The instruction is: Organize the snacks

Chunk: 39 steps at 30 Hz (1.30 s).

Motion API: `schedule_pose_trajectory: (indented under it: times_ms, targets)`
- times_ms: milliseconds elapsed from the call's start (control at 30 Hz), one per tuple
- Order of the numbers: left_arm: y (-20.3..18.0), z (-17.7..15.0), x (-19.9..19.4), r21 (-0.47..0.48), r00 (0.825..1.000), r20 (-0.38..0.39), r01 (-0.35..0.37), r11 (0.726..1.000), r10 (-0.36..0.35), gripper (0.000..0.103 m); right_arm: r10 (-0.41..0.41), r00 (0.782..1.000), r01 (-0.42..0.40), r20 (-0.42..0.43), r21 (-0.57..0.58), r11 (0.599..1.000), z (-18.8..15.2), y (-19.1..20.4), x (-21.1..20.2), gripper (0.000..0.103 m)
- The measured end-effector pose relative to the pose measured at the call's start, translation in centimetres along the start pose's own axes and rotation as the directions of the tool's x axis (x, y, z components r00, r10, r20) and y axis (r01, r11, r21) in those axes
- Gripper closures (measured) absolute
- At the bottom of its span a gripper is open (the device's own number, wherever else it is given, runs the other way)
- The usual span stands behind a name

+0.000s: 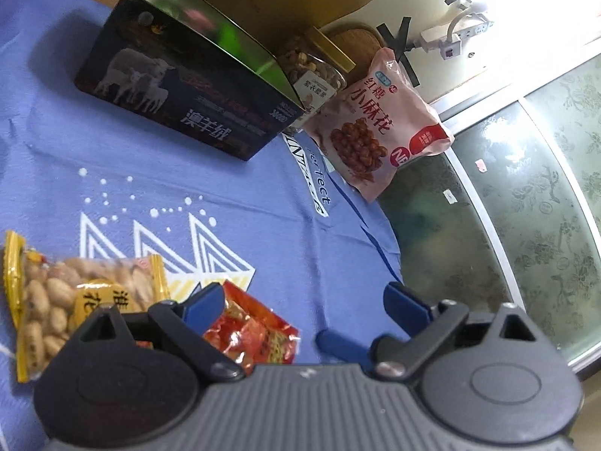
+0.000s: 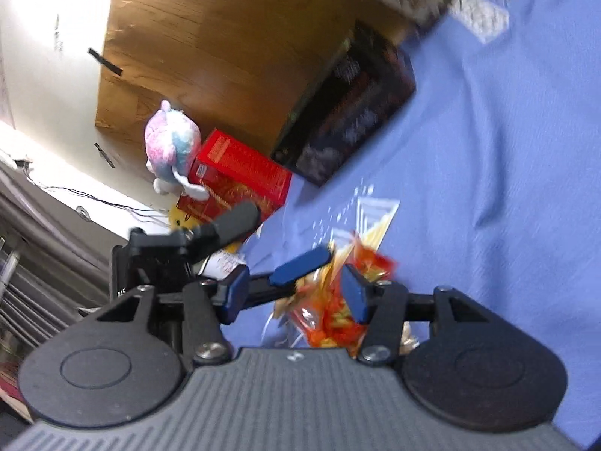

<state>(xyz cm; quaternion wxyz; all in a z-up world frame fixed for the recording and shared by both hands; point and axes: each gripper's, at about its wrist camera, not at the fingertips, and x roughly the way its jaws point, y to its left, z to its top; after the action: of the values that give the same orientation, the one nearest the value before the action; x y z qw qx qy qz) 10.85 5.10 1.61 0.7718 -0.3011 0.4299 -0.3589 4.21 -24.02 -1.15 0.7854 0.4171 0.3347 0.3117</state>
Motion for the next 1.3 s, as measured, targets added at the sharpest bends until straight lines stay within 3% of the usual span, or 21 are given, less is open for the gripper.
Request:
schedule_pose_trajectory:
  times_ms: [100, 167, 300, 433, 567, 733, 1033, 1100, 1167, 1233, 1300]
  targets:
    - [-0.3, -0.3, -0.2, 0.022, 1.000, 0.011, -0.021, 1.000, 0.020, 0.016, -0.092, 0.993, 0.099, 0.079, -0.087, 0.991, -0.2, 0.7, -1.2, 0.046]
    - [-0.6, -0.6, 0.4, 0.047, 0.998, -0.005, -0.058, 0.997, 0.059, 0.032, -0.144, 0.983, 0.157, 0.110, -0.113, 0.981, -0.4, 0.5, -1.6, 0.046]
    - [-1.5, -1.2, 2.0, 0.133, 0.982, -0.029, -0.180, 0.975, 0.186, 0.057, -0.184, 0.977, 0.190, 0.103, -0.054, 0.980, -0.6, -1.3, -1.3, 0.046]
    - [-1.6, -1.1, 3.0, 0.153, 0.976, -0.060, -0.198, 0.968, 0.209, 0.100, -0.209, 0.973, 0.215, 0.099, -0.055, 0.975, -0.8, -2.1, -0.6, 0.050]
    - [-1.0, -0.9, 3.4, 0.127, 0.975, -0.063, -0.203, 0.971, 0.212, 0.101, -0.211, 0.972, 0.220, 0.098, -0.089, 0.971, -0.6, -2.0, -0.6, 0.050]
    - [0.2, -0.1, 2.4, 0.057, 0.987, -0.051, -0.147, 0.988, 0.150, 0.101, -0.215, 0.970, 0.228, 0.111, -0.120, 0.966, -0.3, -2.0, -0.5, 0.049]
    - [-0.6, -1.4, -0.4, 0.086, 0.982, -0.081, -0.163, 0.983, 0.170, 0.098, -0.188, 0.982, 0.189, 0.021, -0.149, 0.971, -0.3, -1.6, 0.1, 0.048]
    - [-0.3, -2.3, -1.5, 0.071, 0.984, -0.072, -0.158, 0.985, 0.163, 0.092, -0.189, 0.982, 0.189, 0.015, -0.153, 0.970, -0.2, -1.5, 0.5, 0.049]
    - [0.2, -3.3, -2.7, 0.034, 0.986, -0.058, -0.157, 0.987, 0.158, 0.068, -0.183, 0.983, 0.182, 0.008, -0.156, 0.971, -0.1, -1.4, 1.1, 0.050]
    - [0.6, -4.1, -3.7, -0.002, 0.987, -0.034, -0.157, 0.988, 0.157, 0.050, -0.180, 0.984, 0.177, 0.001, -0.170, 0.969, 0.0, -1.2, 1.7, 0.052]
    - [1.1, -4.8, -4.1, -0.043, 0.990, -0.016, -0.138, 0.989, 0.137, 0.042, -0.190, 0.982, 0.182, -0.022, -0.192, 0.964, -0.1, -1.0, 2.4, 0.076]
